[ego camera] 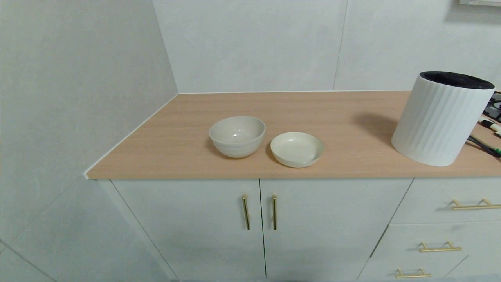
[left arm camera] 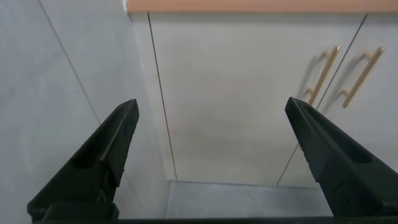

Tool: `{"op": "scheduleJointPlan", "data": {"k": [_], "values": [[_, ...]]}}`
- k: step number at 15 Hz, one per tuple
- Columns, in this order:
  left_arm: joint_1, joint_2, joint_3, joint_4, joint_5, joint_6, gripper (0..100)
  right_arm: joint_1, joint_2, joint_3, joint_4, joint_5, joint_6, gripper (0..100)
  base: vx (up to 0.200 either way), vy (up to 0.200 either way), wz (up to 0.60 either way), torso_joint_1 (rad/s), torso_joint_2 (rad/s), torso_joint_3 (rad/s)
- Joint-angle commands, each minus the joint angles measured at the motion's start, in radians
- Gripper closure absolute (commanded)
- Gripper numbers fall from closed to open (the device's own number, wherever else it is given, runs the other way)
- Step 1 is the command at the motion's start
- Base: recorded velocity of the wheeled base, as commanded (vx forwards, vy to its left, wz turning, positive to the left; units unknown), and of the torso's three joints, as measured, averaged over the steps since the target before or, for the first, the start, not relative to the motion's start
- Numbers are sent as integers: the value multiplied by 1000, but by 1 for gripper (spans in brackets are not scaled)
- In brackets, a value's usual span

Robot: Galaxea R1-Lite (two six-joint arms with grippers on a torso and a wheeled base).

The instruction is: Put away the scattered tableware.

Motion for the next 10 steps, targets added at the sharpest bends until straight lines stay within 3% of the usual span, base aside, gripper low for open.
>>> {"op": "scheduleJointPlan", "data": {"k": [1,10], "values": [[-1,0,0,0,1,0,0,0,1,0,0,1,-1,0,0,0,0,-193,476,281],[1,0,0,0,1,0,0,0,1,0,-1,0,-1,0,0,0,0,-179,473,288]]}}
